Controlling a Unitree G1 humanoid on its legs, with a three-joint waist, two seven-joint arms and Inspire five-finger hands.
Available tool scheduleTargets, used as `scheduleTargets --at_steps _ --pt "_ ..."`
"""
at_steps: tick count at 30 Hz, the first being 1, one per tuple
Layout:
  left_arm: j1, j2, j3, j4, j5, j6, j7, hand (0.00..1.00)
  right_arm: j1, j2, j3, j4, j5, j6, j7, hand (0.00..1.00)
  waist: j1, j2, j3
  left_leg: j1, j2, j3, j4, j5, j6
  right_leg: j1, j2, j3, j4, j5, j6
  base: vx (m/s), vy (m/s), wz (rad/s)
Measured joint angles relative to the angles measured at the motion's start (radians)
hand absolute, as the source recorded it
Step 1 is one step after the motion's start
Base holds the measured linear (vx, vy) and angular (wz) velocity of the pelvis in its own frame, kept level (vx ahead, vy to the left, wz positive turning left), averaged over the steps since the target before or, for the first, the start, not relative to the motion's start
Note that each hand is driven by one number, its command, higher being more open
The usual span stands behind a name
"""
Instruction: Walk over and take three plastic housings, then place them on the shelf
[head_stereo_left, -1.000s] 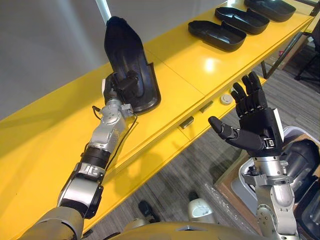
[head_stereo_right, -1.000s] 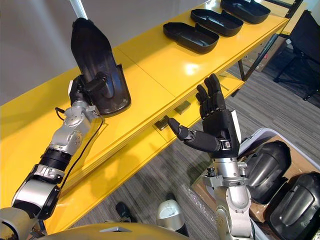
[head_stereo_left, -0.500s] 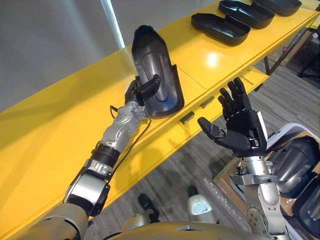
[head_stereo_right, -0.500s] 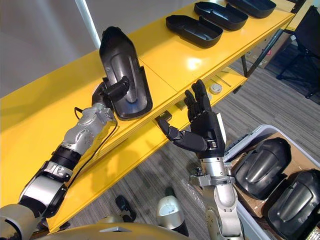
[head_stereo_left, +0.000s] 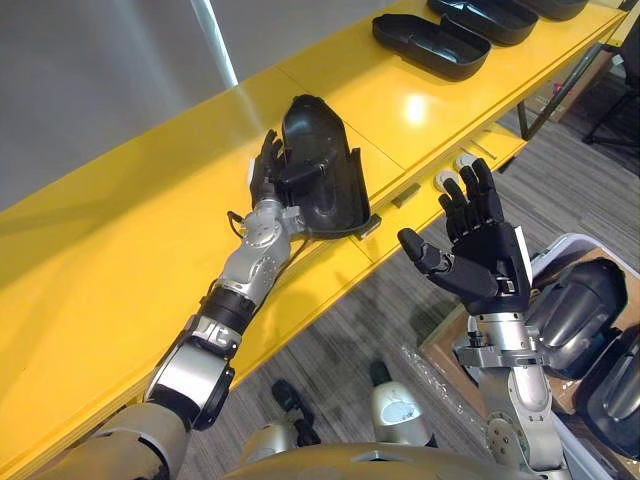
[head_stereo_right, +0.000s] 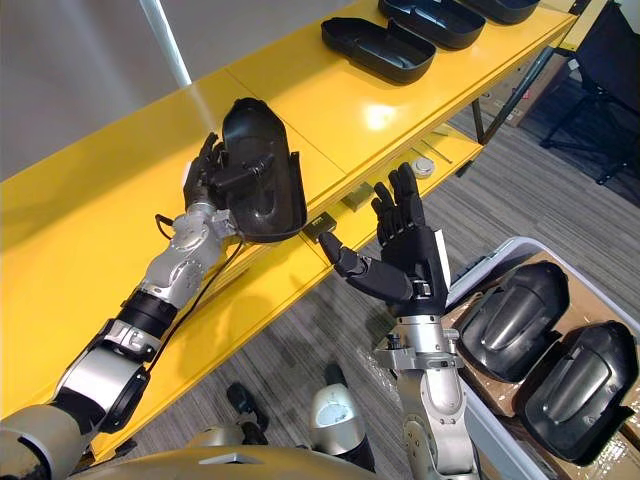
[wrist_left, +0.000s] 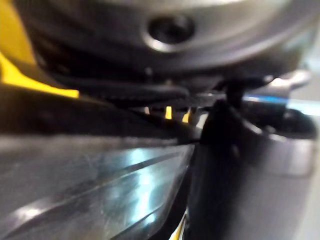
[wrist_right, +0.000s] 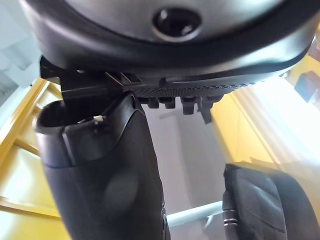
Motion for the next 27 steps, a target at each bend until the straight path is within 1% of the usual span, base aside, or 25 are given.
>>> scheduleTargets --at_steps 1,3,5,9,12,16,23,24,26,27 --pt "-0.001 -0.001 0.005 0.000 0.000 0.000 0.004 0.00 0.000 0.001 0.003 0.000 0.000 0.000 -0.002 1.00 -0.002 -0.001 0.002 0.000 0.001 0.000 0.000 0.000 0.000 0.000 0.001 0.000 0.000 0.000 -0.001 0.00 0.000 0.00" --pt "-0.020 -0.011 0.029 0.007 -0.001 -0.001 0.040 0.00 0.006 0.002 0.015 0.000 -0.008 -0.001 -0.014 1.00 -0.004 -0.001 0.013 -0.003 0.005 0.000 0.000 0.001 0.001 -0.003 0.005 0.001 0.000 -0.001 -0.001 -0.02 0.005 0.00" --pt "-0.043 -0.016 0.039 0.012 0.000 0.000 0.077 0.00 0.012 0.002 0.024 0.000 -0.023 -0.001 -0.031 1.00 -0.004 0.006 0.020 -0.017 0.010 -0.001 0.000 0.007 0.001 -0.016 0.011 0.002 0.000 0.001 0.000 0.00 0.000 0.00" --pt "-0.069 -0.017 0.044 0.021 0.004 0.020 0.112 0.00 0.025 0.002 0.035 0.000 -0.029 -0.001 -0.055 1.00 -0.004 0.015 0.034 -0.016 0.015 -0.003 0.000 0.013 -0.004 -0.016 0.016 0.000 0.001 0.006 -0.002 0.00 0.000 0.00" --pt "-0.087 -0.031 0.069 0.033 0.010 0.022 0.171 0.00 0.033 0.005 0.049 0.000 -0.029 -0.001 -0.068 1.00 -0.004 0.017 0.036 -0.017 0.022 -0.004 0.000 0.017 -0.007 -0.016 0.023 -0.001 0.001 0.013 -0.001 0.00 0.000 0.00" --pt "-0.123 -0.030 0.089 0.072 0.039 0.039 0.258 0.00 0.033 0.023 0.057 0.000 -0.029 -0.001 -0.090 1.00 -0.005 0.017 0.041 -0.018 0.026 -0.008 0.001 0.021 -0.010 -0.016 0.033 -0.005 0.002 0.015 -0.004 0.00 0.000 0.00" --pt "-0.193 -0.031 0.102 0.088 0.039 0.038 0.395 0.00 0.022 0.023 0.097 0.000 -0.028 0.000 -0.110 1.00 -0.005 0.018 0.082 -0.023 0.026 -0.014 0.004 0.024 -0.008 -0.018 0.033 -0.011 0.008 0.015 -0.005 0.00 0.007 0.02" --pt "-0.203 -0.031 0.103 0.088 0.041 0.038 0.426 1.00 0.017 0.023 0.108 0.000 -0.028 0.000 -0.124 1.00 -0.004 0.016 0.086 -0.025 0.026 -0.015 0.004 0.029 -0.001 -0.021 0.033 -0.012 0.011 0.014 -0.006 0.00 0.000 0.00" --pt "-0.212 -0.031 0.104 0.088 0.042 0.038 0.452 1.00 0.012 0.024 0.112 0.000 -0.028 0.000 -0.128 1.00 -0.004 0.015 0.087 -0.033 0.026 -0.016 0.004 0.030 -0.001 -0.029 0.033 -0.013 0.015 0.014 -0.007 0.01 0.006 0.02" --pt "-0.228 -0.031 0.109 0.088 0.043 0.038 0.479 1.00 0.002 0.024 0.117 0.000 -0.028 0.000 -0.132 1.00 -0.004 0.015 0.095 -0.037 0.026 -0.018 0.004 0.032 0.000 -0.035 0.033 -0.014 0.020 0.015 -0.010 0.01 0.015 0.03"
